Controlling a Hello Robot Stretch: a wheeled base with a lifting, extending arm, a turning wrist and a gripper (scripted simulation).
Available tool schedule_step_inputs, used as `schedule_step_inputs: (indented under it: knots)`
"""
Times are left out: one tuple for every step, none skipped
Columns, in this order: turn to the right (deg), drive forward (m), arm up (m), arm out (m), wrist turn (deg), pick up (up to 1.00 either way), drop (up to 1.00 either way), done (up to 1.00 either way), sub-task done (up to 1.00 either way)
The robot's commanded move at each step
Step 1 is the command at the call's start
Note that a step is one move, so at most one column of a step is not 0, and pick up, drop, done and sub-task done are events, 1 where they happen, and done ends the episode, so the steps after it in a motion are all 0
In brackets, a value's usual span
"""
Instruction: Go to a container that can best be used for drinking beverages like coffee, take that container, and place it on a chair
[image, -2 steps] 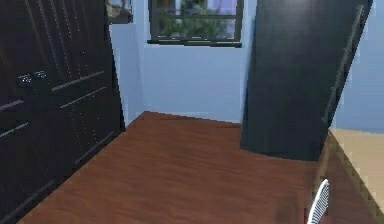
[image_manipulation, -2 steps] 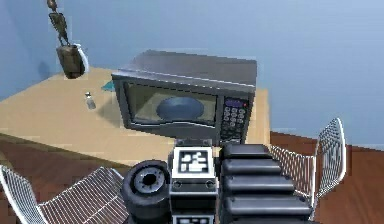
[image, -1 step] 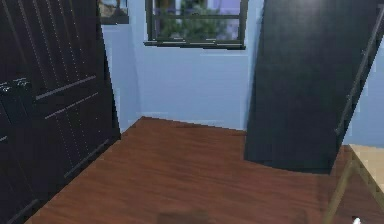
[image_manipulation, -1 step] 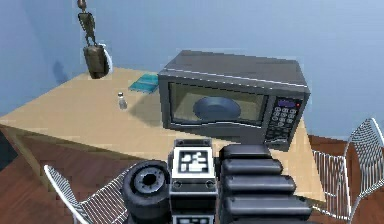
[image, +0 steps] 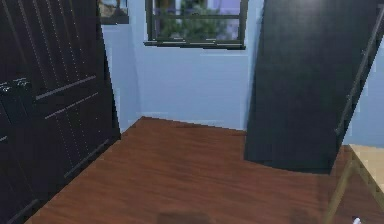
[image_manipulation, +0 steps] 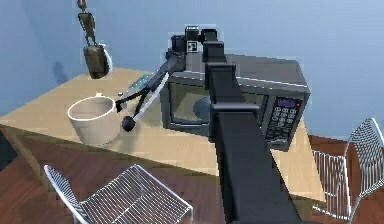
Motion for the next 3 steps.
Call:
schedule_step_inputs:
  knots:
    - [0.0, 0.0, 0.0, 0.0, 39.0, 0.0, 0.0, 0.0, 0.0]
    - [0.0, 0.0, -0.38, 0.0, 0.0, 0.0, 0.0, 0.0, 0.0]
    - [0.0, 0.0, -0.32, 0.0, 0.0, 0.0, 0.0, 0.0, 0.0]
